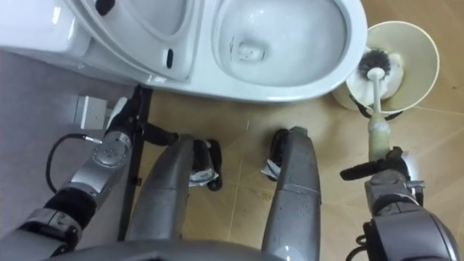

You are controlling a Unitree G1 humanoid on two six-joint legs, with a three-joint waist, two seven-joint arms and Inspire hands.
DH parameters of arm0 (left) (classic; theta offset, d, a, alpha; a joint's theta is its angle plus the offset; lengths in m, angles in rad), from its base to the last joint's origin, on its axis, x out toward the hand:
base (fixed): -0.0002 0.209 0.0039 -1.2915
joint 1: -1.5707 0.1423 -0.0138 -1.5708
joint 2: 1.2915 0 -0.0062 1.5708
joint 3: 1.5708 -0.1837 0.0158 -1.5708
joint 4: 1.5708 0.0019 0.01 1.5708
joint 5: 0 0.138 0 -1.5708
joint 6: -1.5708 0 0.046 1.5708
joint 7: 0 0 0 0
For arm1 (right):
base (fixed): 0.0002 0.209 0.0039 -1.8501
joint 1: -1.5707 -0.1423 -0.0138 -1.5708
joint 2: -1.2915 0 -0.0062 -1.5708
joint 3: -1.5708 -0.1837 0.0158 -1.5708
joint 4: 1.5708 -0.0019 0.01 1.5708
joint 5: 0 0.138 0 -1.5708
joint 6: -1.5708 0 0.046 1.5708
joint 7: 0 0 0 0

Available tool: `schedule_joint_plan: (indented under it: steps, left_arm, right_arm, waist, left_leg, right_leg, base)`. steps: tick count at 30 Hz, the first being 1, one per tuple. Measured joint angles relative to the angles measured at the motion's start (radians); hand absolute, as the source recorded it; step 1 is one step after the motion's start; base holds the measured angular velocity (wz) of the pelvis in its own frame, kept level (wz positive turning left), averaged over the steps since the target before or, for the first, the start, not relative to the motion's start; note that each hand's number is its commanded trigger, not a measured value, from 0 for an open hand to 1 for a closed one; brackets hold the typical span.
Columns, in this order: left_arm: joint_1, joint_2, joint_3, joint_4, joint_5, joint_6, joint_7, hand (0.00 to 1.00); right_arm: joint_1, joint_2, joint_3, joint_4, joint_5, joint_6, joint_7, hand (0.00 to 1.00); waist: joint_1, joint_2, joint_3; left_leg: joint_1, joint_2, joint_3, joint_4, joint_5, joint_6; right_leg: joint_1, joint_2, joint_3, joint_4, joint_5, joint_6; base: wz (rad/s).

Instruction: Brush toilet

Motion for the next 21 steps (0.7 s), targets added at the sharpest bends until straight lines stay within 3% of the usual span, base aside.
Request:
schedule_joint_plan:
  steps: [9, 15, 19, 21]
  left_arm:
    - [0.015, 0.004, -0.029, -0.046, -0.039, -0.002, -0.01, 0.0]
    - [0.057, 0.008, -0.044, -0.112, -0.079, -0.003, -0.022, 0.0]
    - [0.076, 0.012, -0.062, -0.133, -0.082, -0.004, -0.033, 0.0]
    - [0.083, 0.012, -0.062, -0.143, -0.094, -0.004, -0.038, 0.0]
  right_arm:
    - [0.02, -0.011, 0.031, 0.003, 0.045, 0.001, 0.0, 0.0]
    - [0.028, -0.018, 0.069, 0.002, 0.048, 0.013, -0.002, 0.0]
    - [0.034, -0.024, 0.08, 0.002, 0.05, 0.021, -0.002, 0.0]
    - [0.039, -0.029, 0.09, 0.003, 0.058, 0.022, -0.004, 0.0]
  waist:
    - [-0.002, 0.001, -0.0006]
    - [-0.001, 0.002, -0.001]
    - [-0.001, 0.002, -0.0012]
    - [0.002, 0.002, -0.0011]
  left_leg:
    - [-0.027, -0.014, 0.0, 0.041, -0.016, -0.016]
    - [-0.083, -0.008, 0.0, 0.084, -0.032, -0.024]
    - [-0.09, -0.006, -0.001, 0.108, -0.048, -0.026]
    - [-0.103, -0.005, 0.0, 0.126, -0.054, -0.028]
  right_leg:
    - [-0.041, -0.029, 0.009, 0.075, -0.044, -0.013]
    - [-0.103, -0.028, 0.015, 0.122, -0.058, -0.032]
    - [-0.113, -0.029, 0.019, 0.15, -0.08, -0.026]
    - [-0.127, -0.029, 0.022, 0.168, -0.084, -0.034]
  base:
    - [0.07]
    - [0.01]
    - [0.0]
    - [0.0]
